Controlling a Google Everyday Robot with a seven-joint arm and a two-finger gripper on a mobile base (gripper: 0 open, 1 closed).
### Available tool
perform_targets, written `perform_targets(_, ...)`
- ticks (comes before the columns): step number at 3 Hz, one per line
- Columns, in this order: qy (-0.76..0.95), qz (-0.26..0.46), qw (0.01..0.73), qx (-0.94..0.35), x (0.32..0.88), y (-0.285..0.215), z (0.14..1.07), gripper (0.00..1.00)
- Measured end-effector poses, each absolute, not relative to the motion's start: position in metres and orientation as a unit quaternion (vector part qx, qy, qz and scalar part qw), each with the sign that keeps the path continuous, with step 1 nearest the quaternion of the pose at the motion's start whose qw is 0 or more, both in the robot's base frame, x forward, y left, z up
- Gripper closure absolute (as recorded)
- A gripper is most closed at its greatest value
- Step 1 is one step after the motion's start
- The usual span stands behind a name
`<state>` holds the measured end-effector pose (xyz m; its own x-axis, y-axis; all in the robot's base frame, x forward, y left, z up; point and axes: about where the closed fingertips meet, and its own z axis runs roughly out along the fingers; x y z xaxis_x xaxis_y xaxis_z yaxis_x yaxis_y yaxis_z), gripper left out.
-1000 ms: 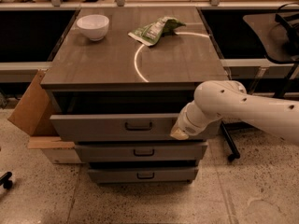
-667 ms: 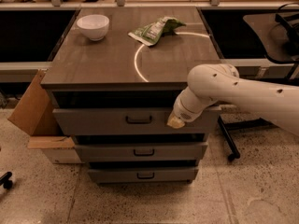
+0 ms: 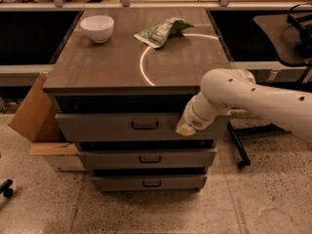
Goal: Close top drawer
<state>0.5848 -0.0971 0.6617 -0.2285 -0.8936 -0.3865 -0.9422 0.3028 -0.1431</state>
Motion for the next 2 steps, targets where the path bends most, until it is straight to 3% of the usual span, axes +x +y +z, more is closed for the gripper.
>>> perform_targets(2,0.749,0.11,0.221,-0.615,0.511,-0.125,0.68,1.0)
